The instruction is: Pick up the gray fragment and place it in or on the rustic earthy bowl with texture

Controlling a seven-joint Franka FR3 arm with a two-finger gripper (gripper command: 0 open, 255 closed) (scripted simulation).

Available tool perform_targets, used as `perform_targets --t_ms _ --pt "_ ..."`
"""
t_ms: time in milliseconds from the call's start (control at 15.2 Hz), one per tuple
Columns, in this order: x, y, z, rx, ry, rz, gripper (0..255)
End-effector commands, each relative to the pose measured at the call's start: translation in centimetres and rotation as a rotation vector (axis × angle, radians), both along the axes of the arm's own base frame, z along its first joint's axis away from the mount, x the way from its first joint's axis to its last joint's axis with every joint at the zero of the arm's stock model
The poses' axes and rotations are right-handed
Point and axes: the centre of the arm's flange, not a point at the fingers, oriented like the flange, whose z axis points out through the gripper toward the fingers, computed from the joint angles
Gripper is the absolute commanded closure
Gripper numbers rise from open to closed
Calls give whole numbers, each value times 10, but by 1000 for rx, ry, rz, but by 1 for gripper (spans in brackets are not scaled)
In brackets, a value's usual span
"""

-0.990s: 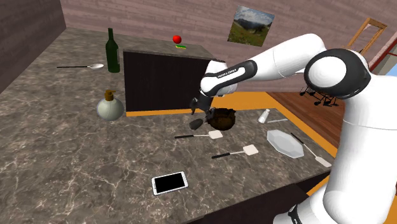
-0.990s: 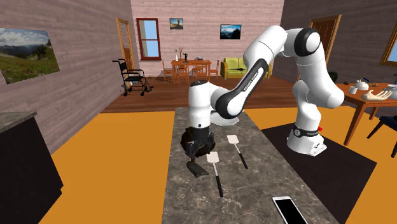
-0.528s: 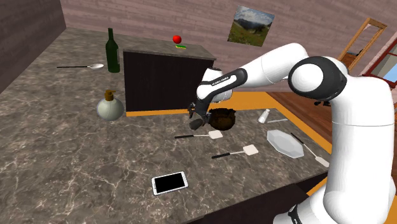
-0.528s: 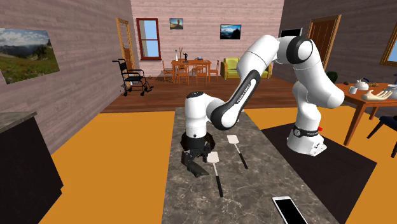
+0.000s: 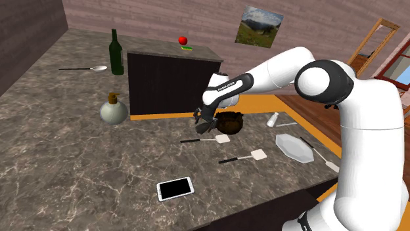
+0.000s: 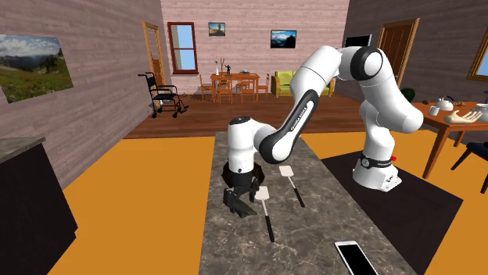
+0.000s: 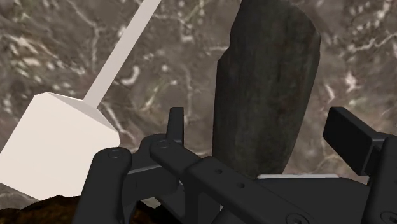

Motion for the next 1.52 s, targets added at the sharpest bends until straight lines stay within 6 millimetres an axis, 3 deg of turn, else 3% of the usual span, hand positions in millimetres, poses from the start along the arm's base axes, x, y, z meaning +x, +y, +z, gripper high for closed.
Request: perform_targets --t_ms 0,66,132,726,1452 --pt "0 0 0 0 0 0 0" --pt "0 0 0 0 0 0 0" --pt "0 0 0 0 0 0 255" --pt "0 0 0 0 0 0 255" --pt "0 0 58 0 0 0 255"
